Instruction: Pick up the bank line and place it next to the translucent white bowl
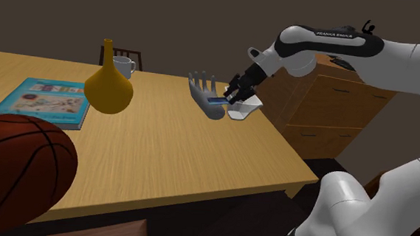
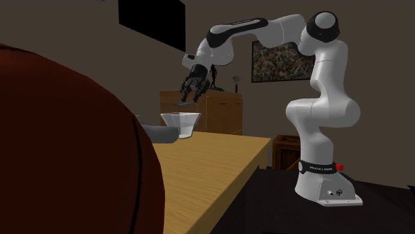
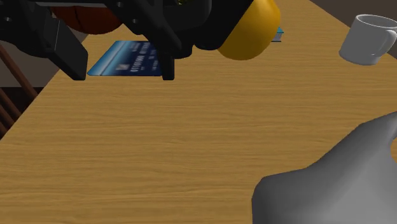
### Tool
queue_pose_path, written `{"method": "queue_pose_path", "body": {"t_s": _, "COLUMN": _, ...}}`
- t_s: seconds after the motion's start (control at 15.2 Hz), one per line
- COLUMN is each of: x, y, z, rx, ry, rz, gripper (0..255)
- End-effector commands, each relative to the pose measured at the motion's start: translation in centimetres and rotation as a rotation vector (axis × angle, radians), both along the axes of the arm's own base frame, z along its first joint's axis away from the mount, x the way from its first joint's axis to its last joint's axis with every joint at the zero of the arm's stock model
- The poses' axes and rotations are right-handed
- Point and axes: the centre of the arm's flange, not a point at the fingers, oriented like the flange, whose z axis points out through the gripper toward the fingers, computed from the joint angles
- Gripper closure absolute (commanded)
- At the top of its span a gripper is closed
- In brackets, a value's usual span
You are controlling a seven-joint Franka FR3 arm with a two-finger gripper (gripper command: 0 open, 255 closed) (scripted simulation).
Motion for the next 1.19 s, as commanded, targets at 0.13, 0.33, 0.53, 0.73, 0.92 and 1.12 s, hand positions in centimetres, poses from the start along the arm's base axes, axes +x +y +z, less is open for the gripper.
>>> {"method": "queue_pose_path", "body": {"t_s": 0.13, "x": 1.5, "y": -5.0, "z": 0.1, "rx": -0.001, "ry": -0.001, "rz": 0.001, "gripper": 255}}
{"method": "queue_pose_path", "body": {"t_s": 0.33, "x": 2.7, "y": -8.8, "z": 0.1, "rx": -0.001, "ry": -0.001, "rz": 0.001, "gripper": 255}}
{"method": "queue_pose_path", "body": {"t_s": 0.53, "x": 3.0, "y": -9.6, "z": -0.9, "rx": -0.001, "ry": 0.0, "rz": 0.001, "gripper": 255}}
{"method": "queue_pose_path", "body": {"t_s": 0.73, "x": 3.0, "y": -9.6, "z": -2.5, "rx": -0.001, "ry": 0.0, "rz": 0.001, "gripper": 255}}
{"method": "queue_pose_path", "body": {"t_s": 0.92, "x": 3.0, "y": -9.6, "z": -4.1, "rx": -0.001, "ry": 0.0, "rz": 0.001, "gripper": 255}}
{"method": "queue_pose_path", "body": {"t_s": 1.12, "x": 3.0, "y": -9.6, "z": -5.7, "rx": -0.001, "ry": 0.0, "rz": 0.001, "gripper": 255}}
